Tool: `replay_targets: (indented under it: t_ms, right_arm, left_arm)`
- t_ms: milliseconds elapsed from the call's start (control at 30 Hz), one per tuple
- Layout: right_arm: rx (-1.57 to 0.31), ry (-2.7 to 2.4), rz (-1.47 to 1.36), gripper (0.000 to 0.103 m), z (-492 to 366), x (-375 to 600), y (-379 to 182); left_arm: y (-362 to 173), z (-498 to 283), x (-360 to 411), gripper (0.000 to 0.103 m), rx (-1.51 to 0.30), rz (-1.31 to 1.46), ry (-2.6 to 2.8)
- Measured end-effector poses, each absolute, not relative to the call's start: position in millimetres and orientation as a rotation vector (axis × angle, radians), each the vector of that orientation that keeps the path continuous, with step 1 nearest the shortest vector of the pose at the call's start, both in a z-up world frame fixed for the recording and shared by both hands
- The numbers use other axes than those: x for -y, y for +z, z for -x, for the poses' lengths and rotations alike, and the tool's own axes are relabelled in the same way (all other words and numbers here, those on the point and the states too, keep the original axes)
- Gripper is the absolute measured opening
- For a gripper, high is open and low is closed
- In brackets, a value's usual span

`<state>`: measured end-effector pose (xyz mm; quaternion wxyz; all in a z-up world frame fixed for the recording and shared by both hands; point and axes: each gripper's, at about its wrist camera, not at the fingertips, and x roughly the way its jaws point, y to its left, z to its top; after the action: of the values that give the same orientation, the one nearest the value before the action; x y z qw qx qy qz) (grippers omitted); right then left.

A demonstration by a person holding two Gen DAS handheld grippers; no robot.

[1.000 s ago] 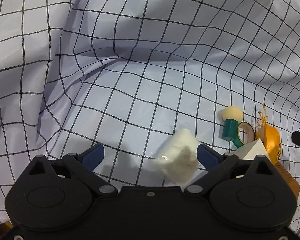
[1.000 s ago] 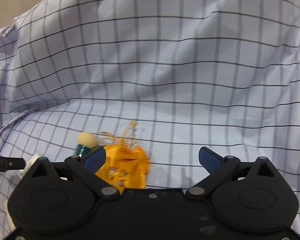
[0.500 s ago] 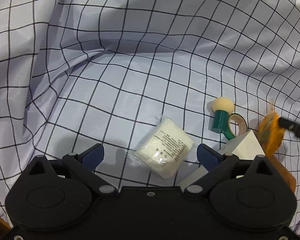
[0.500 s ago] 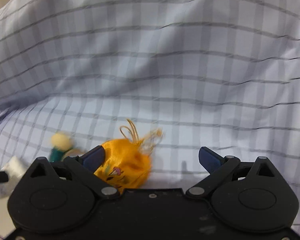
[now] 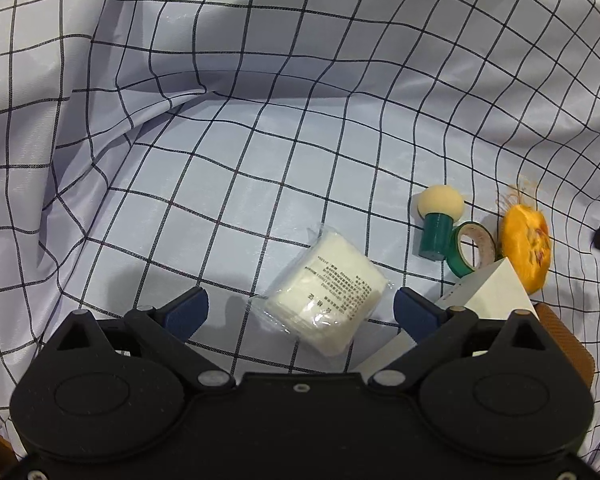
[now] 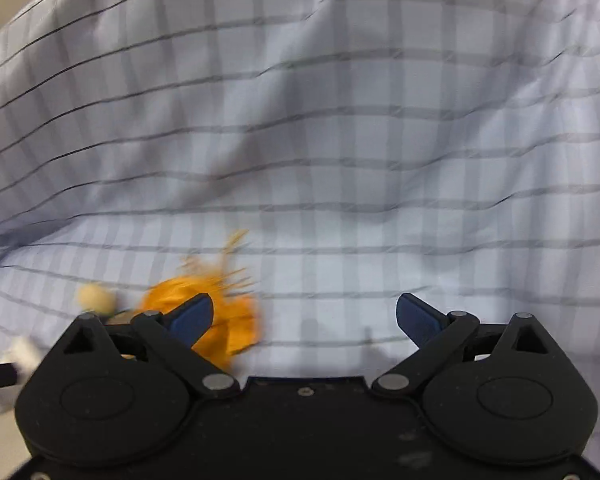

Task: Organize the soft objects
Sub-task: 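Lower the right tool onto the yellow satin pouch and close on it, then grasp the wrapped white packet with the left tool while the right tool holds the pouch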

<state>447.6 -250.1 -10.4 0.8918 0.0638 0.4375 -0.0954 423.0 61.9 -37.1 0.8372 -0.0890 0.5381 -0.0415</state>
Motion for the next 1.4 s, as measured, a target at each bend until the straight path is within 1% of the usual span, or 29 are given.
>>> replay_targets:
  t_ms: [100,200,500,567,600,633,667,733,800,1233,1333,1367,1400]
  right_arm:
    - [-0.963,-0.123,-0.22,0.099,-455.7,240.8,-20.9]
    - [-0.994,-0.069,-0.249,0.1,-466.7,230.7,-27.3]
    - [-1.026,-0.075,-0.193,0.102,-499.8,197.4,-49.6]
    - [-1.037,-0.069,-0.195,0.099,-506.0,193.1,-57.1]
    - [-1.043,-0.068,-0.198,0.095,-513.1,190.2,-62.1]
    - [-1.048,-0.078,-0.198,0.087,-514.6,191.5,-66.8]
    - [-1.048,-0.078,-0.199,0.084,-518.2,193.5,-75.8]
    - [-1.048,-0.049,-0.219,0.076,-517.3,195.4,-76.5]
    - [-1.042,-0.036,-0.235,0.073,-513.7,198.9,-73.6]
    - [-0.968,-0.053,-0.232,0.072,-493.6,214.2,-50.7]
    - [-0.957,-0.055,-0.225,0.072,-486.4,220.1,-41.3]
    - [-0.956,-0.056,-0.224,0.072,-483.2,222.8,-38.3]
    - [-0.955,-0.056,-0.222,0.072,-482.2,223.9,-37.4]
  left_arm:
    - [-35.6,-422.8,-61.9,0.096,-1.135,0.189,-0.093]
    - [-35.0,-423.4,-62.7,0.096,-1.129,0.198,-0.095]
    - [-38.3,-423.6,-63.0,0.096,-1.125,0.203,-0.1]
    - [-39.3,-424.2,-63.3,0.096,-1.126,0.203,-0.1]
    - [-40.0,-424.6,-63.7,0.096,-1.127,0.204,-0.099]
    - [-40.6,-425.1,-63.8,0.096,-1.127,0.204,-0.1]
    - [-41.3,-425.5,-63.9,0.096,-1.126,0.205,-0.1]
    - [-41.8,-425.7,-64.0,0.096,-1.127,0.204,-0.101]
    - [-43.8,-426.4,-62.6,0.096,-1.128,0.2,-0.102]
    - [-55.8,-434.7,-45.1,0.096,-1.144,0.17,-0.102]
    - [-57.4,-437.6,-40.6,0.092,-1.146,0.153,-0.1]
    - [-58.5,-438.6,-39.1,0.088,-1.151,0.147,-0.102]
    - [-59.8,-439.8,-39.0,0.079,-1.156,0.144,-0.105]
